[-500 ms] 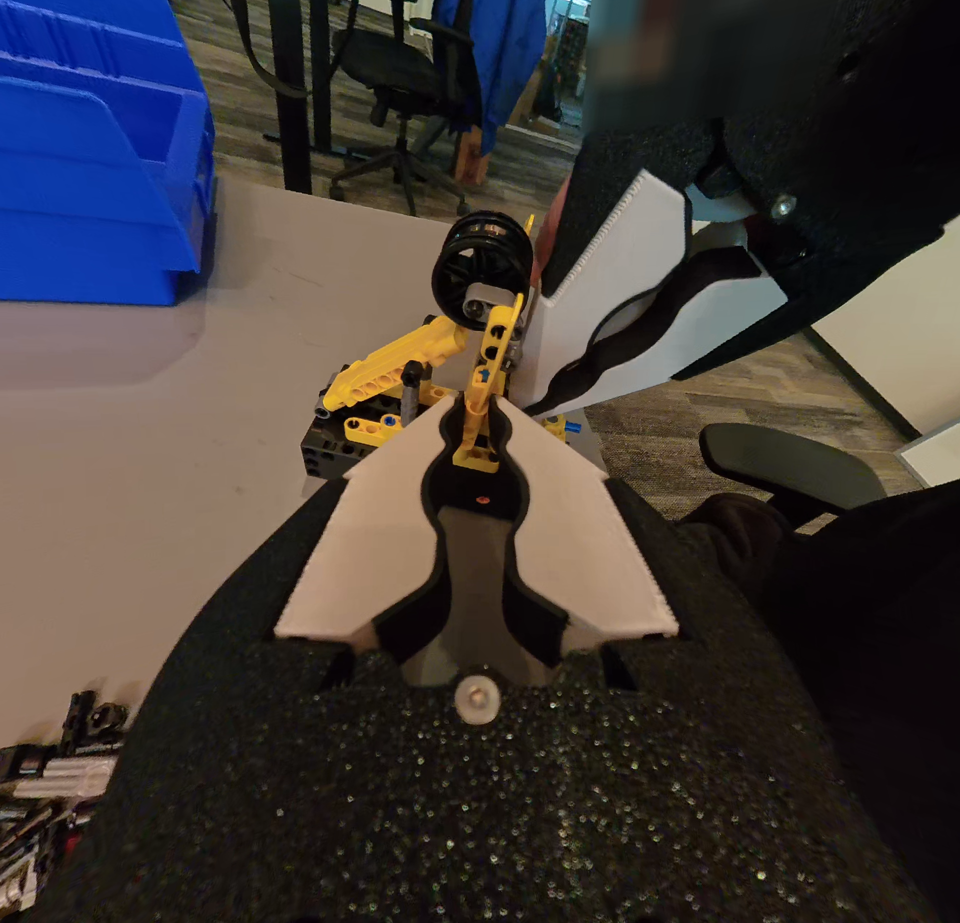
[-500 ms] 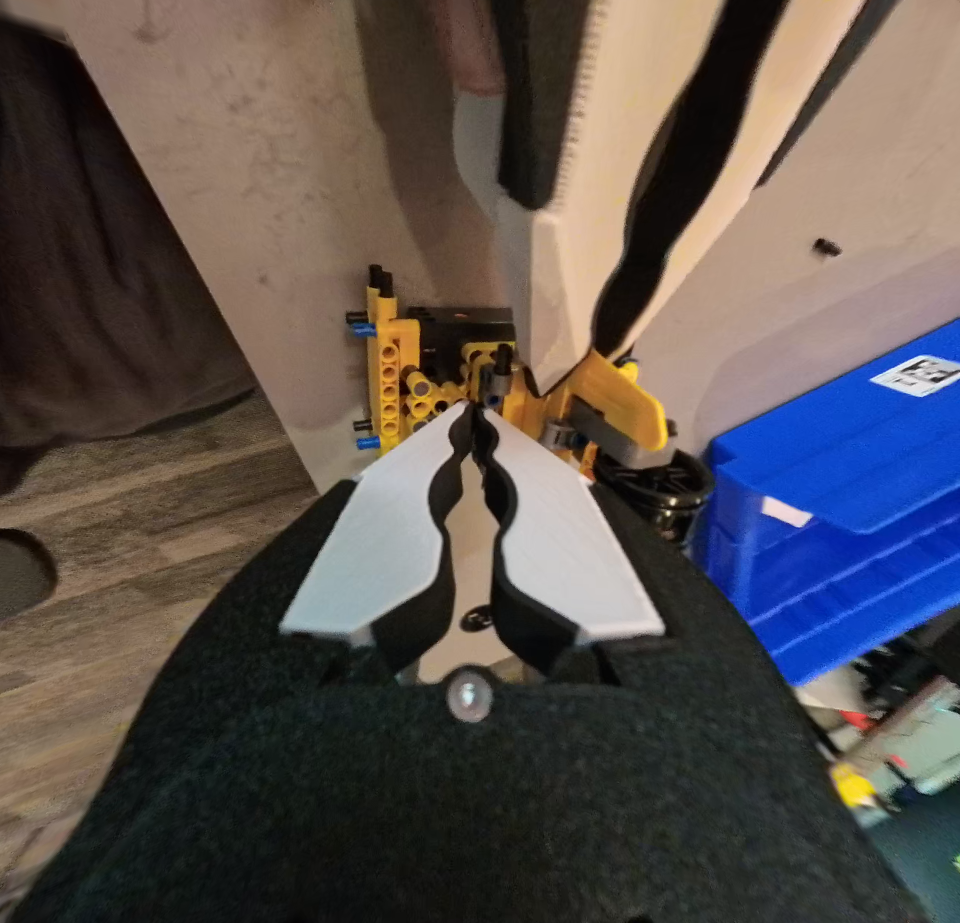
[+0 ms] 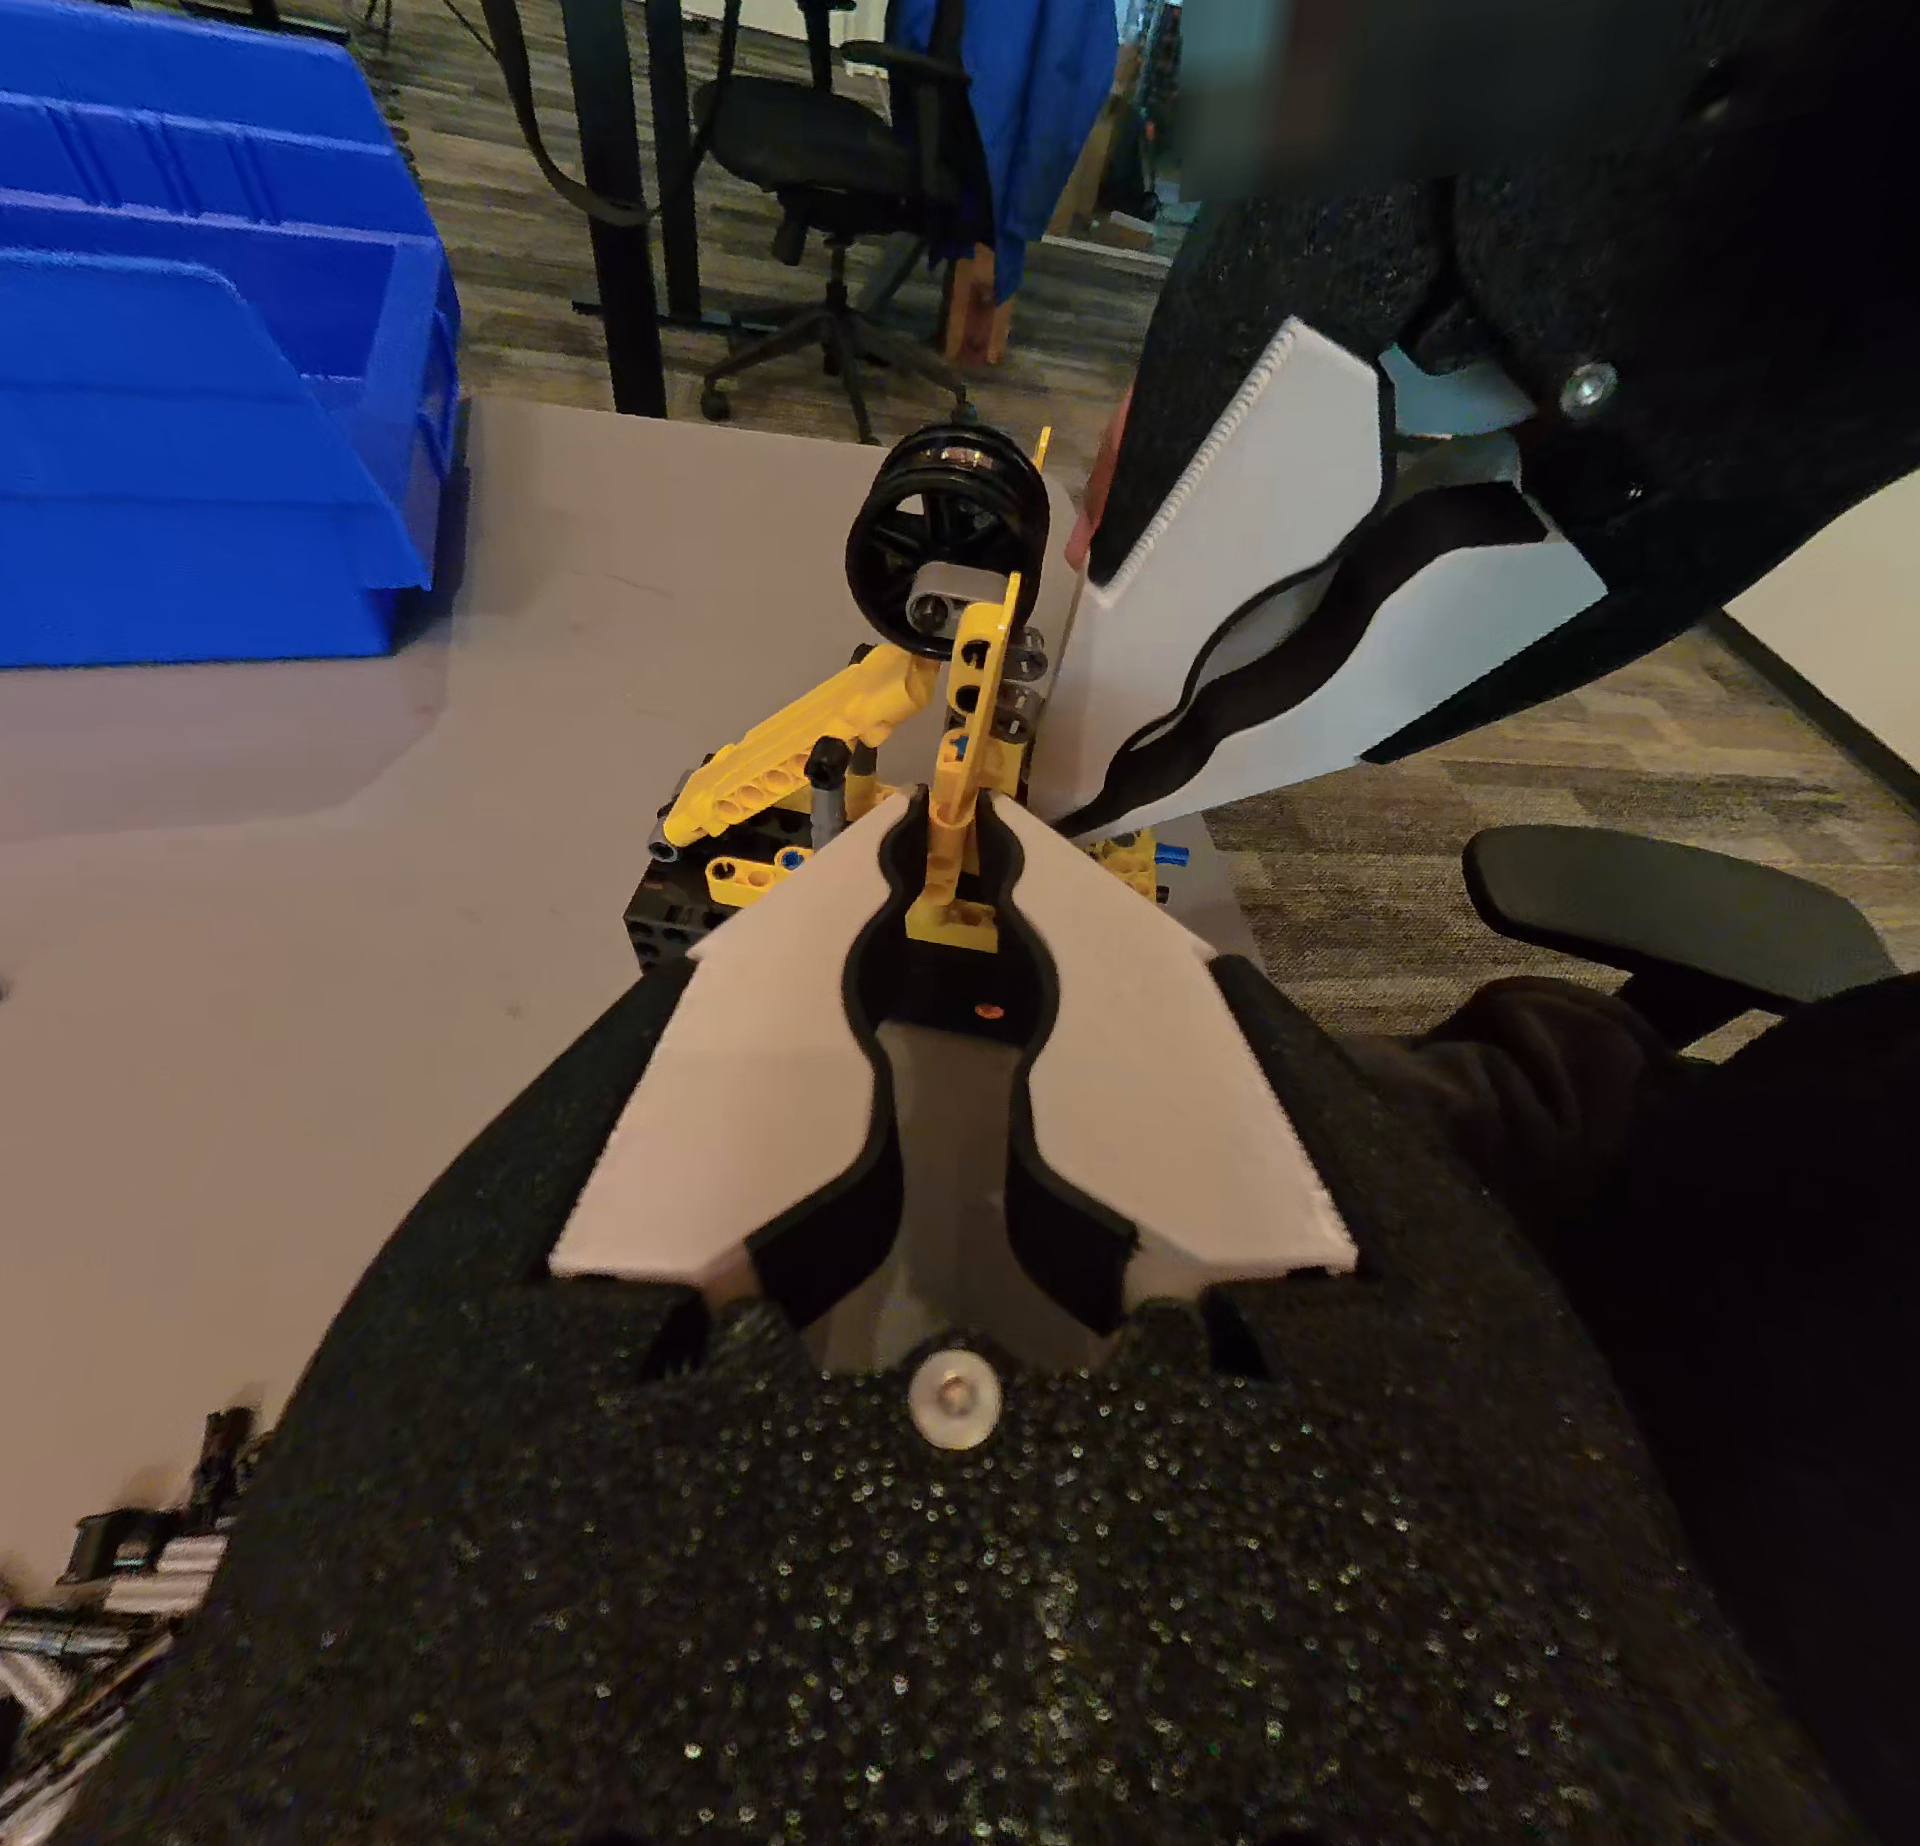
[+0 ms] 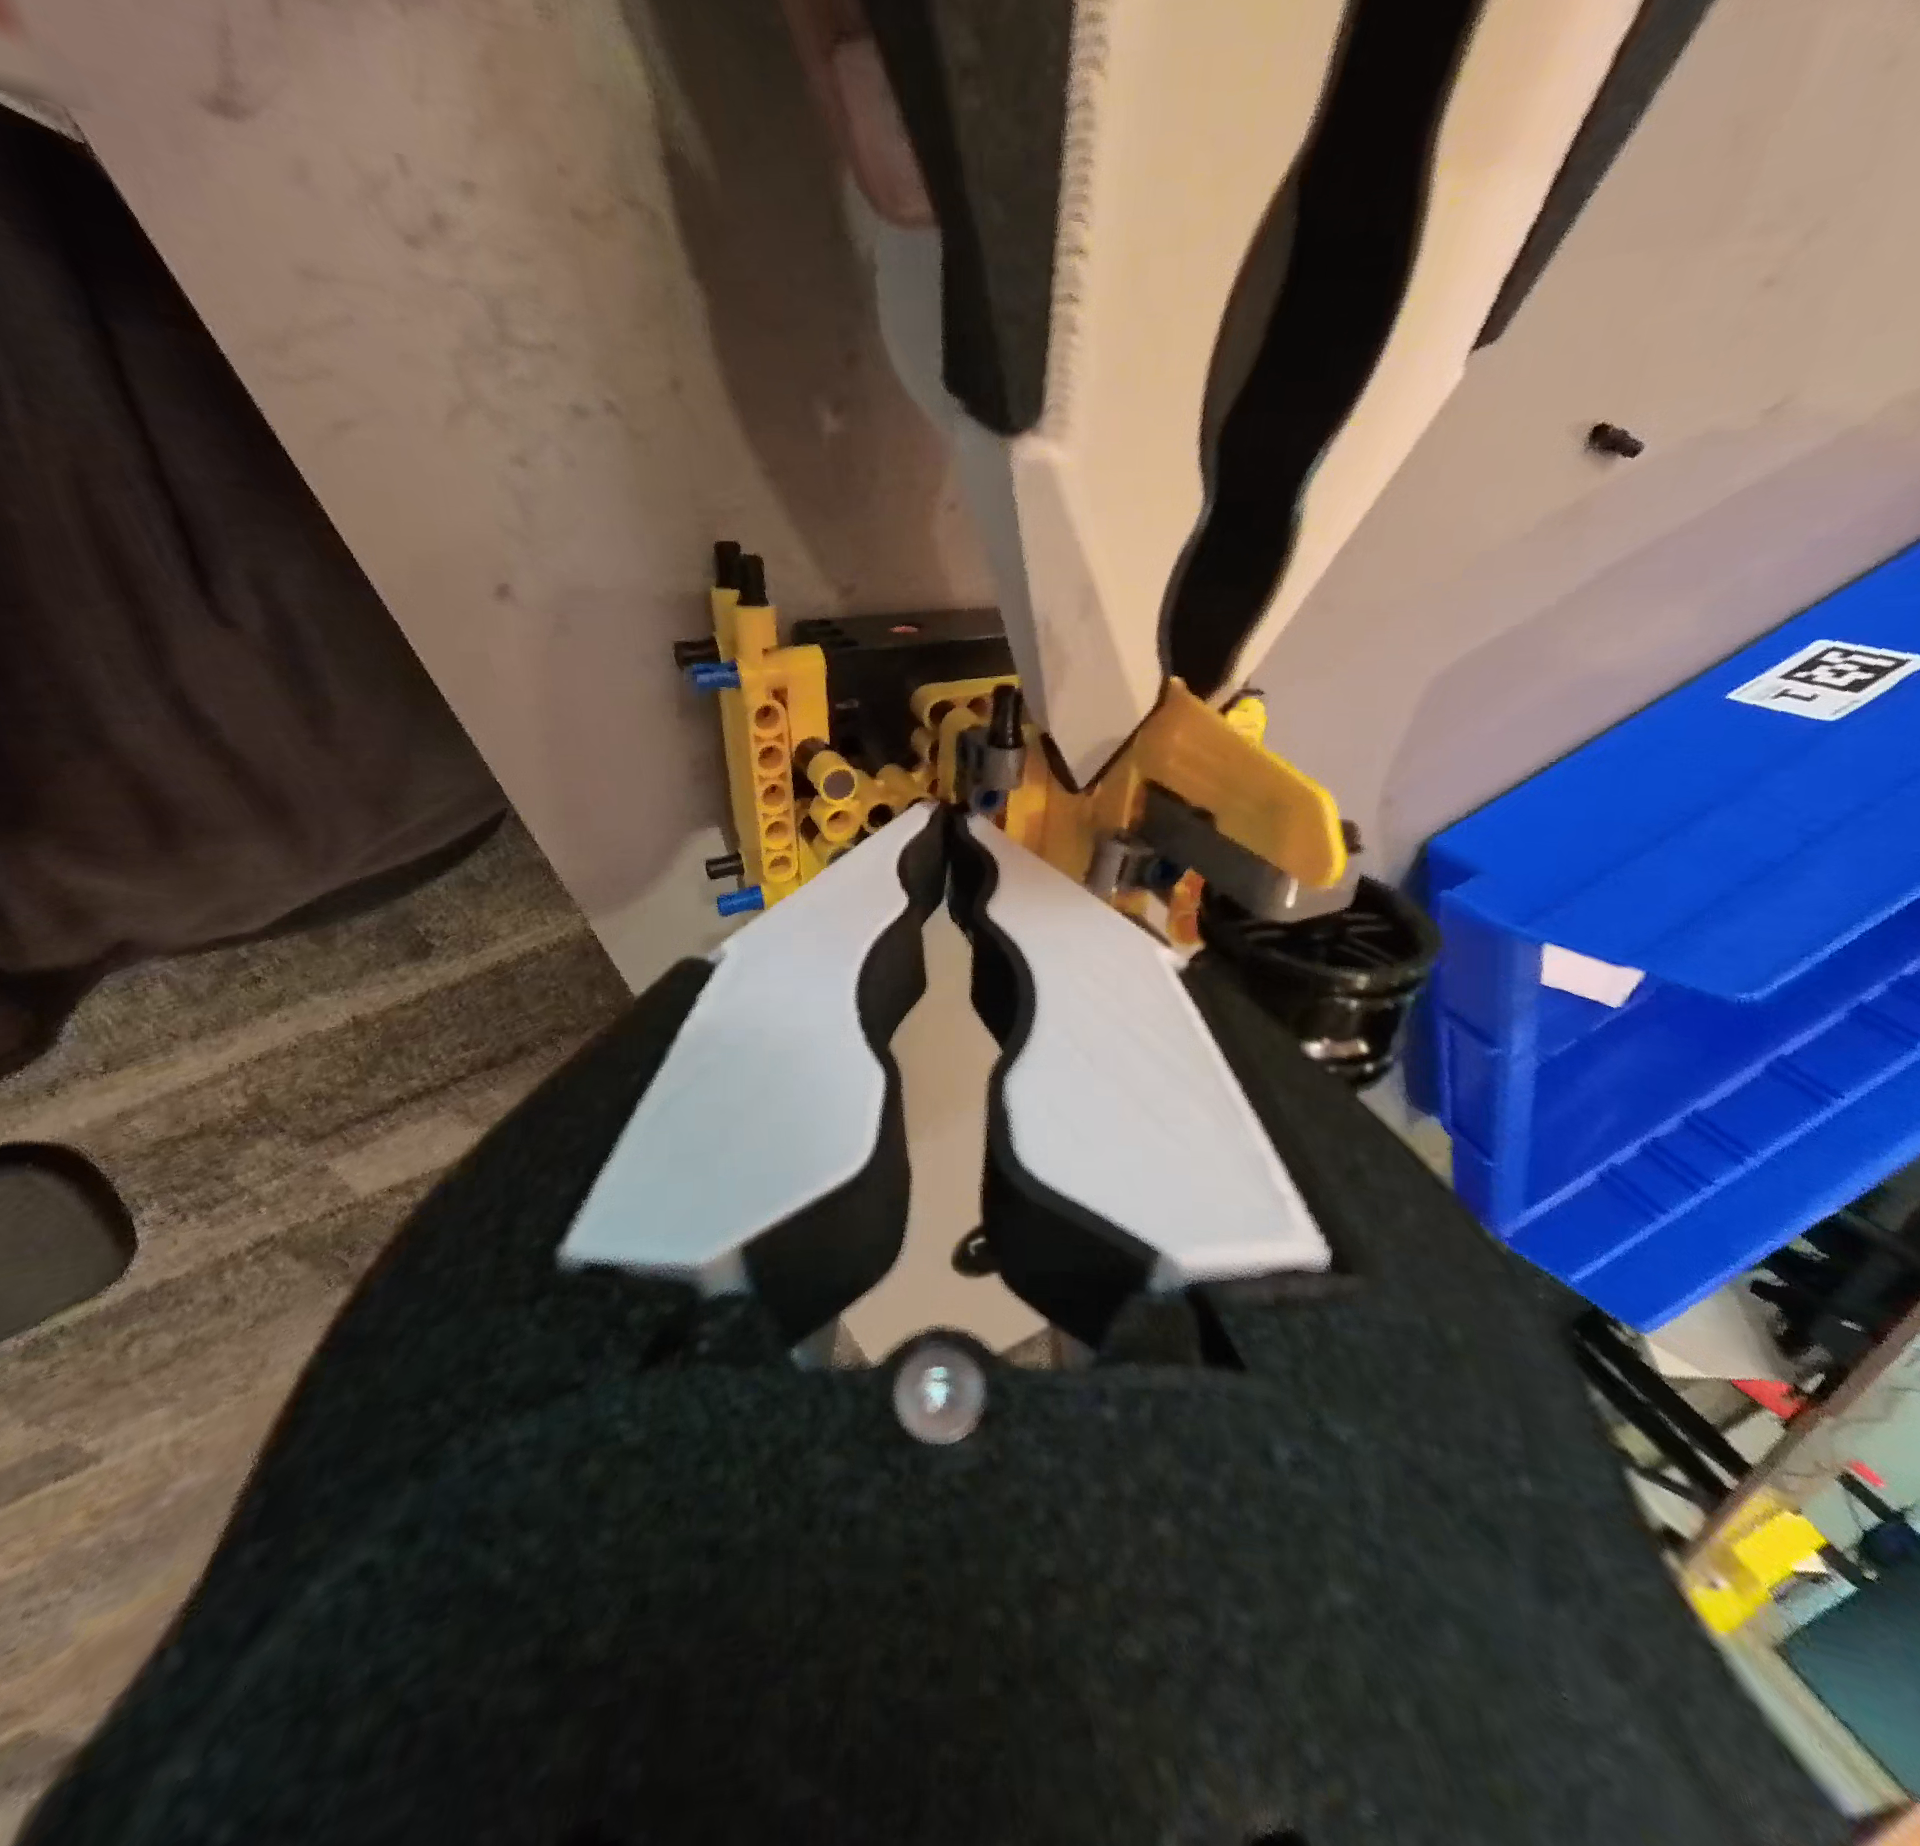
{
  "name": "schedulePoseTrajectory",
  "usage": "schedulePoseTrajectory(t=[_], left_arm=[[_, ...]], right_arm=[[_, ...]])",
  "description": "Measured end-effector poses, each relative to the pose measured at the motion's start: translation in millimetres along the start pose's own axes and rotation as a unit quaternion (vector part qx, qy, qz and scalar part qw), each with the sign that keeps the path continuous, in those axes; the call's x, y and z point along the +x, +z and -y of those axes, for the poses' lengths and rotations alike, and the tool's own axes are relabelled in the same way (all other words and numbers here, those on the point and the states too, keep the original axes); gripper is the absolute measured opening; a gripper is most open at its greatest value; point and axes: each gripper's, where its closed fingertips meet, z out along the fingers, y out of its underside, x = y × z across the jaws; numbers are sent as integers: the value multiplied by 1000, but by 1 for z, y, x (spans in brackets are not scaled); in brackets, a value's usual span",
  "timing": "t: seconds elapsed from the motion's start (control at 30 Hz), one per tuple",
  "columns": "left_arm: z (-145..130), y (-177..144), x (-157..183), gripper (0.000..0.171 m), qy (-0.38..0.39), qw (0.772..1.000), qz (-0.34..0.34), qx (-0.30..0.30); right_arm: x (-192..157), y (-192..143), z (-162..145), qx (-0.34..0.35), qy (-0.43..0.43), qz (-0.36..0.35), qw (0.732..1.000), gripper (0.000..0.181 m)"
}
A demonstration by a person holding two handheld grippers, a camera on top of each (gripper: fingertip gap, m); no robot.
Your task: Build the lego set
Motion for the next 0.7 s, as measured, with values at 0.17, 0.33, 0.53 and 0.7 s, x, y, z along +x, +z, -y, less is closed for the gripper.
schedulePoseTrajectory(t=[0.17,0.33,0.53,0.7], left_arm=[[0,0,1,10,23,1000,5,-1],[0,0,1,10,10,1000,3,0],[-1,-2,1,9,15,1000,13,-18],[-1,-2,2,9,26,999,18,-12]], right_arm=[[1,1,1,-22,-57,-53,997,0],[1,0,0,-2,2,-35,999,0],[0,-1,0,5,32,20,999,0],[-11,-8,2,40,76,38,996,23]])
